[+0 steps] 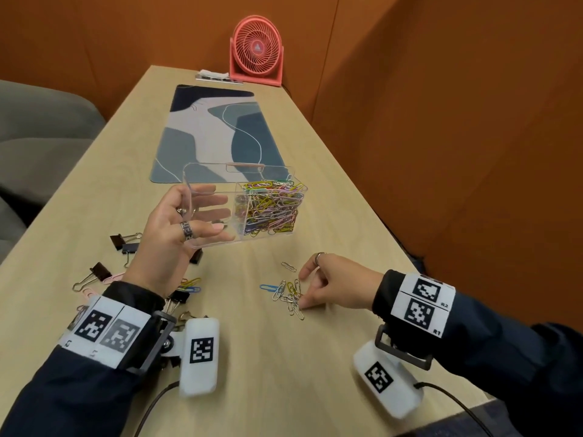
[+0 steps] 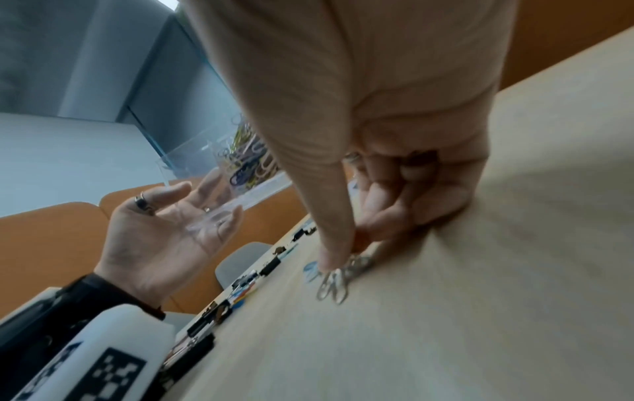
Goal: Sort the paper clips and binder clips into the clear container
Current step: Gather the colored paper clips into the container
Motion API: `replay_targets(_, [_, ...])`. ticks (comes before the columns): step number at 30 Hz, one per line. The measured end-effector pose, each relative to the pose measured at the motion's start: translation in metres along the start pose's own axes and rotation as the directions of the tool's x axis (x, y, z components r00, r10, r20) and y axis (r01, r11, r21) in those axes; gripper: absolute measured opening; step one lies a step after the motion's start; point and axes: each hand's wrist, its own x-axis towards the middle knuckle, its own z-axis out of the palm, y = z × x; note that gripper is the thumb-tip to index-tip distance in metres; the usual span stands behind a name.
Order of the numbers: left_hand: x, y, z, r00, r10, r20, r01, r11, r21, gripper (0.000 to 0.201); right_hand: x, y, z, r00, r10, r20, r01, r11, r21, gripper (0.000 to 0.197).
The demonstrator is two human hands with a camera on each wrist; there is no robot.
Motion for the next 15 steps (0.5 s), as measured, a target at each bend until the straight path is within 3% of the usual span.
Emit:
replay_targets(5, [0.0,0.0,0.001,1.0,-0.003,0.0,0.003,1.0,-0.002,0.047,0.007,-0.006,0.011,0.989,0.121,-0.088,-0.123,0.992,-0.026,0.053])
replay_targets(9, [-0.001,0.0,0.002,1.0,-0.006,0.005,0.006,1.0,-0.003,0.048,0.006,-0.014,0.016,0.992,0.08,-0.093,-0.085,0.995,-0.049,0.029])
replay_targets(15, [-0.001,0.001,0.002,1.0,-0.004,0.005,0.004,1.0,0.004,0.048,0.005,-0.019,0.008,0.999,0.012,-0.044,-0.017,0.992,-0.123,0.021])
